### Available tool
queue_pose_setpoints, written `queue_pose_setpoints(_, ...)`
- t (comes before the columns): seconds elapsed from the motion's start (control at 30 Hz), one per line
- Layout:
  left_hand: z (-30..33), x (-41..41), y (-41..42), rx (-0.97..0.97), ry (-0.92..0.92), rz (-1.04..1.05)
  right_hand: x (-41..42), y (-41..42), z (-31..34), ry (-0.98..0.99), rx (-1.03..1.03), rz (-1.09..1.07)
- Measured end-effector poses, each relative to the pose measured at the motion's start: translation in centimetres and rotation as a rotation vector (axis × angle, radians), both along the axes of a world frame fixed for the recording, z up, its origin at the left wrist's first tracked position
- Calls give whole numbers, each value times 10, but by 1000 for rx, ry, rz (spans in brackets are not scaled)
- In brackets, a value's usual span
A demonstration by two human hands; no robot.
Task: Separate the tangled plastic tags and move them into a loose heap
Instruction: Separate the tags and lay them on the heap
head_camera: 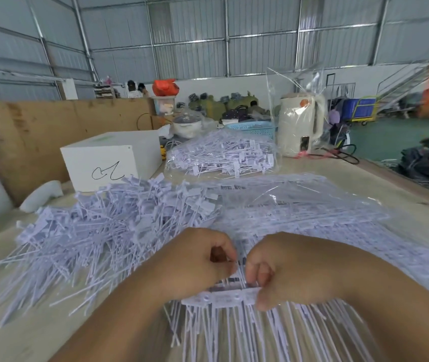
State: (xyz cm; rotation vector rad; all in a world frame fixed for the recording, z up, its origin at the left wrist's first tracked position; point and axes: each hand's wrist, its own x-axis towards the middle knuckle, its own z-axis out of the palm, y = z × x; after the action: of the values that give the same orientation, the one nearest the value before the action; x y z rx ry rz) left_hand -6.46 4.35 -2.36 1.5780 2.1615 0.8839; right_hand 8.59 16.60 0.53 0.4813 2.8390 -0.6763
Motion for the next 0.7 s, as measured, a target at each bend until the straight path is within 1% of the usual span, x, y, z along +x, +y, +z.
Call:
queue_pose_setpoints(0.1, 0, 0, 0, -22, 46, 5, -1, 3, -2, 39, -39, 32)
queue_pose_setpoints(0.27, -1, 0, 0, -52, 98, -2, -6, 0, -10, 91, 48, -10)
queue_pose_setpoints(0.53, -4, 0, 2, -26, 50, -12, -5, -4, -7, 40, 170, -14)
queue_pose_setpoints(0.7, -5, -2, 2, -17, 12, 12, -9, -2, -15, 113, 165, 18)
